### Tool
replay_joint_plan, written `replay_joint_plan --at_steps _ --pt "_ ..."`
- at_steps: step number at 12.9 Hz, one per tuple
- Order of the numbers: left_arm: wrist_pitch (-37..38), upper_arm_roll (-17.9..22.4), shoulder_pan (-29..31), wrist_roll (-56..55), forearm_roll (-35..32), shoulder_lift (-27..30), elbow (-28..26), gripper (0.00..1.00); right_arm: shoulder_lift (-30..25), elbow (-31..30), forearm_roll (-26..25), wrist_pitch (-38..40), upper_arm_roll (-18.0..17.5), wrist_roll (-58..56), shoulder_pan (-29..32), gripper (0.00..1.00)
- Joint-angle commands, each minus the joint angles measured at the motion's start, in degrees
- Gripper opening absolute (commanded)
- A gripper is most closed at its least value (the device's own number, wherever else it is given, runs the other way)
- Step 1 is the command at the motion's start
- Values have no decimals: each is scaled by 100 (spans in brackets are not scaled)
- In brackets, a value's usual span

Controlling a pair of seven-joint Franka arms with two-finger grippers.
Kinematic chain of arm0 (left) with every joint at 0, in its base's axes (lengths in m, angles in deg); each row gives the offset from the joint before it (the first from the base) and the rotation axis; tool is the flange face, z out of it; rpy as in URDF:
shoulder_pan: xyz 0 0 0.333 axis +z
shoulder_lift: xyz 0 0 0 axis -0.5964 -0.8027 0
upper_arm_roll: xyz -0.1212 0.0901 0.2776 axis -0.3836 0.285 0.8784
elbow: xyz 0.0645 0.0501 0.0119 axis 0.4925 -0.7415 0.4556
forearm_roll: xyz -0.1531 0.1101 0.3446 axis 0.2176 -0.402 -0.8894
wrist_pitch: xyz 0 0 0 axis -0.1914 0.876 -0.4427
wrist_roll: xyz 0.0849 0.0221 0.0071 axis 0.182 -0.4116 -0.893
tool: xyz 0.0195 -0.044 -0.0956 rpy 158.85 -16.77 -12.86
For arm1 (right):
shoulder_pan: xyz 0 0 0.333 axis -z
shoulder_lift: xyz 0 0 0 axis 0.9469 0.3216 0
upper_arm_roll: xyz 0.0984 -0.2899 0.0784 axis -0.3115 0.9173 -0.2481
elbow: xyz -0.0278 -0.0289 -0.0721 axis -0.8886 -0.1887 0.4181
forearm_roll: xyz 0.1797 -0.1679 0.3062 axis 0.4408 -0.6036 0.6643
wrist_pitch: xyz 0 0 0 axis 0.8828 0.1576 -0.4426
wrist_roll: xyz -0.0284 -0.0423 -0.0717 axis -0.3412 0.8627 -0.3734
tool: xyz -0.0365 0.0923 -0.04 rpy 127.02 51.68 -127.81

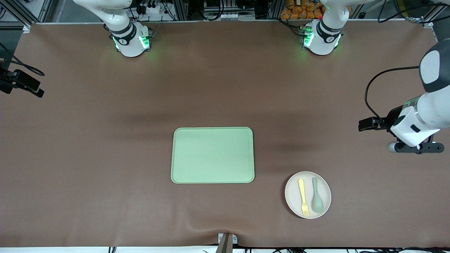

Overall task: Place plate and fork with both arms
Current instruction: 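Reach the left gripper down to the rim of the white plate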

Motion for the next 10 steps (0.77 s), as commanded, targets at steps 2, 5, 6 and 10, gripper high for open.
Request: replay_joint_plan --at_steps 2,5,6,10 --pt "-560 -12 -6 -290 28 -595 98 100 14 57 37 50 -93 -88 141 100" --pt "-948 23 -32 -273 -182 -1044 98 100 14 57 37 50 -84 -88 132 100" --pt "-1123 24 -58 -281 -279 -1202 98 100 14 57 37 50 -93 -88 132 100" --pt "-2052 67 -23 -185 -306 -1799 98 100 14 57 46 42 -93 -88 132 100"
